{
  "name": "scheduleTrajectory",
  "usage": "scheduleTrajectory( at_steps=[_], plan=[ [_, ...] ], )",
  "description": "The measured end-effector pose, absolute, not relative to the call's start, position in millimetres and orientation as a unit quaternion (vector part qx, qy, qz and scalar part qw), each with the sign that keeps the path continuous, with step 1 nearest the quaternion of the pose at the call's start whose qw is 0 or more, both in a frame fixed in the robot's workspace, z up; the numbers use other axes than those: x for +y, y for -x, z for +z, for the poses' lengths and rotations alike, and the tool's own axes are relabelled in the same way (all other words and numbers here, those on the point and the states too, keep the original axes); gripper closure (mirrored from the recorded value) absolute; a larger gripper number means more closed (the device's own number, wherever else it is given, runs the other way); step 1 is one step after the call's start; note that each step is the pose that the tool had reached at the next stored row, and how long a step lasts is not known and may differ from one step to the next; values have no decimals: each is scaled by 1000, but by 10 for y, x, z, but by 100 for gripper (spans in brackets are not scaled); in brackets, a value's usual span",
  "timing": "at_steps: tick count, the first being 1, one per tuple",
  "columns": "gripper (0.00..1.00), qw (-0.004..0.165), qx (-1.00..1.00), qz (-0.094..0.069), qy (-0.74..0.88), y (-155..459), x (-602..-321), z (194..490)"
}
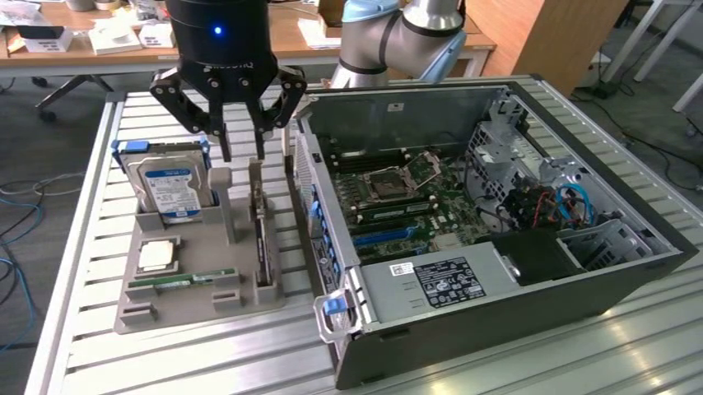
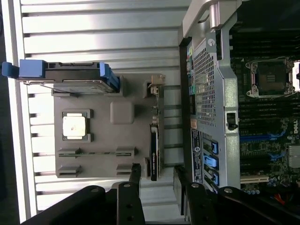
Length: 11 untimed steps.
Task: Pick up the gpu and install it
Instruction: 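Pick up the gpu and move the gpu toward the slot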
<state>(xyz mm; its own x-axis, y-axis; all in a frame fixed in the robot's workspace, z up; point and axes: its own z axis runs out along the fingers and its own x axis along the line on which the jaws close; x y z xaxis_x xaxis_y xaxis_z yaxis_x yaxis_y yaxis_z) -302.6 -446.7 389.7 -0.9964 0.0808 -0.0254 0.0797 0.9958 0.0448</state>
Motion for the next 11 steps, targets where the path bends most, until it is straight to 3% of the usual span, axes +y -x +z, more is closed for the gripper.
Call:
scheduleTrajectory(
  at_steps=[11],
  plan=[
    [59, 14, 999, 22, -40, 3026, -4467, 3716]
  ],
)
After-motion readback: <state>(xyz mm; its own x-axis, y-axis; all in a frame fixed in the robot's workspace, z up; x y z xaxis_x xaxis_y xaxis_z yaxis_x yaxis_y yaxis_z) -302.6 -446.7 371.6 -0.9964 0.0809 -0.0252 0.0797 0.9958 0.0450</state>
